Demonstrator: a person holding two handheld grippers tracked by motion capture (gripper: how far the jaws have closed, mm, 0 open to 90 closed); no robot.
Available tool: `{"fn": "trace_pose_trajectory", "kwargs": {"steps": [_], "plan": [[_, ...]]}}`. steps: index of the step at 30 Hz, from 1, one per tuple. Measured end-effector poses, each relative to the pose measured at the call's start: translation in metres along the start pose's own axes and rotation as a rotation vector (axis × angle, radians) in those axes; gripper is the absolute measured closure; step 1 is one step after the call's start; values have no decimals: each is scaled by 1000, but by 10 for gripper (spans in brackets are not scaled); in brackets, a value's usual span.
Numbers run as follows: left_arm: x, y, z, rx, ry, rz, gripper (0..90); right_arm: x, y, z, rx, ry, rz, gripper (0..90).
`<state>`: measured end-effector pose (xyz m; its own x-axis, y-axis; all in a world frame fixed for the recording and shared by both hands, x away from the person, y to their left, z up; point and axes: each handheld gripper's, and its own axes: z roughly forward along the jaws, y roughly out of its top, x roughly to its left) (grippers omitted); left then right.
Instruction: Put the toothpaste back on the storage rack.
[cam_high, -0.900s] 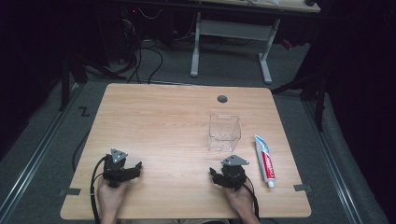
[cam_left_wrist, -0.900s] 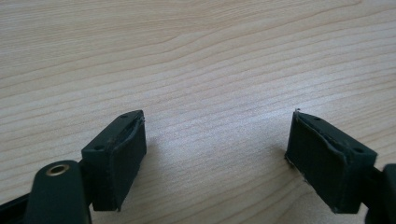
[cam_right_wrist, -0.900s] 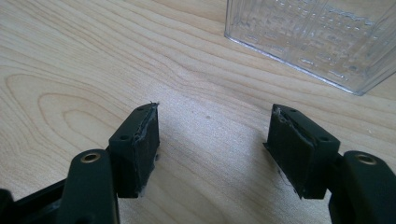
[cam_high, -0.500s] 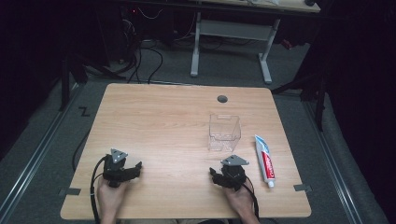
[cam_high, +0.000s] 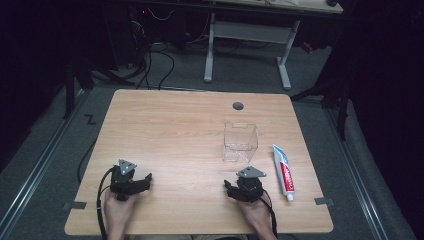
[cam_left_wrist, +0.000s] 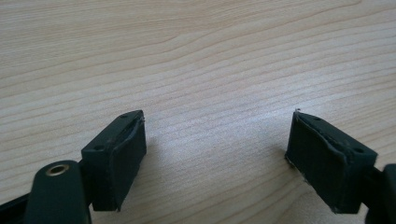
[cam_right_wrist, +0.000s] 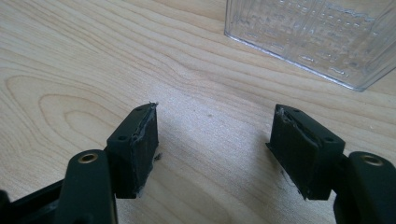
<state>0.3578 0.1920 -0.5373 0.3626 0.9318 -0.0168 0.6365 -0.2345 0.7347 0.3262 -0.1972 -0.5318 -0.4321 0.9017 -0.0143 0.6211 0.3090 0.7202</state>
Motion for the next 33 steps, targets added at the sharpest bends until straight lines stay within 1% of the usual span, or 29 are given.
{"fn": "trace_pose_trajectory", "kwargs": {"steps": [3,9,10,11,13,14,16,19,26,28,31,33], "plan": [[0,0,0,0,0,0,198,1,-1,-2,3,10,-11,358],[0,0,0,0,0,0,198,3,-2,-4,4,31,-21,375],[0,0,0,0,0,1,198,4,-1,-5,4,35,-32,378],[0,0,0,0,0,0,198,4,-1,-5,4,35,-32,378],[0,0,0,0,0,0,198,7,-1,-7,8,34,-59,387],[0,0,0,0,1,0,198,7,-2,-8,7,40,-65,389],[0,0,0,0,1,0,198,6,-2,-10,0,53,-44,397],[0,0,0,0,1,0,198,4,-1,-15,-21,52,-41,406],[0,0,0,2,0,1,198,-1,-2,-23,-35,61,-9,417],[0,0,0,3,0,1,198,-4,-1,-25,-39,59,-9,423],[0,0,0,3,0,1,198,-8,0,-27,-47,66,15,426],[0,0,0,3,0,1,198,-10,1,-28,-50,61,18,427]]}}
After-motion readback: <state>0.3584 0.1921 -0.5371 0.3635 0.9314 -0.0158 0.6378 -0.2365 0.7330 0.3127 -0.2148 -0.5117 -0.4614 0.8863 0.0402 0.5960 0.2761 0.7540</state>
